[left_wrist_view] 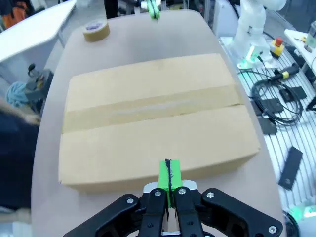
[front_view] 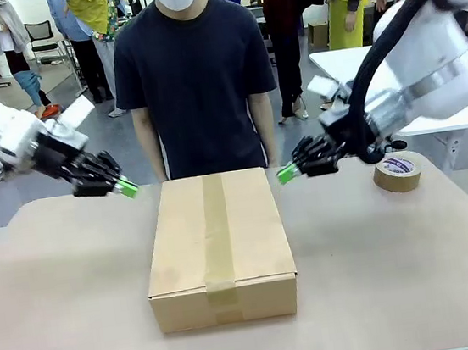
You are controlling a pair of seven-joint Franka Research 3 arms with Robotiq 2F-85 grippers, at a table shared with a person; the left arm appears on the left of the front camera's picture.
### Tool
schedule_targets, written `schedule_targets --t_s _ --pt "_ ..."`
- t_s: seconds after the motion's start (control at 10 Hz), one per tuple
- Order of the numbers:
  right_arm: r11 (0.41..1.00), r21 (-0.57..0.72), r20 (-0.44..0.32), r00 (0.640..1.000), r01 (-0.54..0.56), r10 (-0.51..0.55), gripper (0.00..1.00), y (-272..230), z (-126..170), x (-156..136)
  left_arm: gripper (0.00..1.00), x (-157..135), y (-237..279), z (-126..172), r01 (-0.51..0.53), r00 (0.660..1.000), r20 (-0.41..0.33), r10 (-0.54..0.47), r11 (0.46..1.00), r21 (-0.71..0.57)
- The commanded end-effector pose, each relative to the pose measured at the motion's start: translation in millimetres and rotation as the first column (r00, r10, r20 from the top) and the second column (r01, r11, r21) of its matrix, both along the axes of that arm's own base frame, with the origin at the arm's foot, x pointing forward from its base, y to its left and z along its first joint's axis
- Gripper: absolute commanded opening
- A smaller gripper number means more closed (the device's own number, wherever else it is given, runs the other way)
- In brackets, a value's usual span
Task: Wrap the clocks to prevent damage.
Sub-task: After the human seals the box with tape, release both hands from the side flaps of the Package Box.
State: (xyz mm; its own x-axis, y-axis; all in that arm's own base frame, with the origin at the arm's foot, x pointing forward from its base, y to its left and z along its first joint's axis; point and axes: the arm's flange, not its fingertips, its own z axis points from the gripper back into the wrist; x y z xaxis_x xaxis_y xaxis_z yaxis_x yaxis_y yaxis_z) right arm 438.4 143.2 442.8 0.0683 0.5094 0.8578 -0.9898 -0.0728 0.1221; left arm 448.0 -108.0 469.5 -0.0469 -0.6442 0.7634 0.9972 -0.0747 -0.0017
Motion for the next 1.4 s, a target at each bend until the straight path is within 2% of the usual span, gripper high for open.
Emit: schedule_targets --t_s 0.0,0.2,0.3,0.4,0.5,1.3 --pt "0.986 -0.142 -0.011 0.996 0.084 -0.087 0.01 -14.5 43.2 -24.8 0.00 -14.5 17.5 40.0 -0.027 0.999 -0.025 0.030 0.994 0.102" --pt "0.971 -0.159 0.035 0.984 0.180 -0.176 0.01 -34.9 79.7 -39.0 0.00 -28.1 37.2 76.3 -0.114 0.993 0.012 0.113 0.982 0.148" --pt "0.964 -0.169 0.048 0.979 0.203 -0.198 0.01 -41.0 87.3 -43.1 0.00 -34.7 43.7 84.4 -0.142 0.990 0.032 0.139 0.980 0.142" --pt "0.966 -0.162 0.068 0.979 0.202 -0.194 0.01 -44.5 88.9 -43.2 0.00 -41.6 44.5 86.0 -0.138 0.990 0.054 0.132 0.983 0.123" --pt "0.974 -0.149 0.052 0.985 0.169 -0.163 0.01 -39.0 97.1 -39.8 0.00 -30.2 43.6 81.4 -0.118 0.993 0.036 0.114 0.984 0.131" --pt "0.974 -0.149 0.052 0.985 0.169 -0.163 0.01 -39.0 97.1 -39.8 0.00 -30.2 43.6 81.4 -0.118 0.993 0.036 0.114 0.984 0.131"
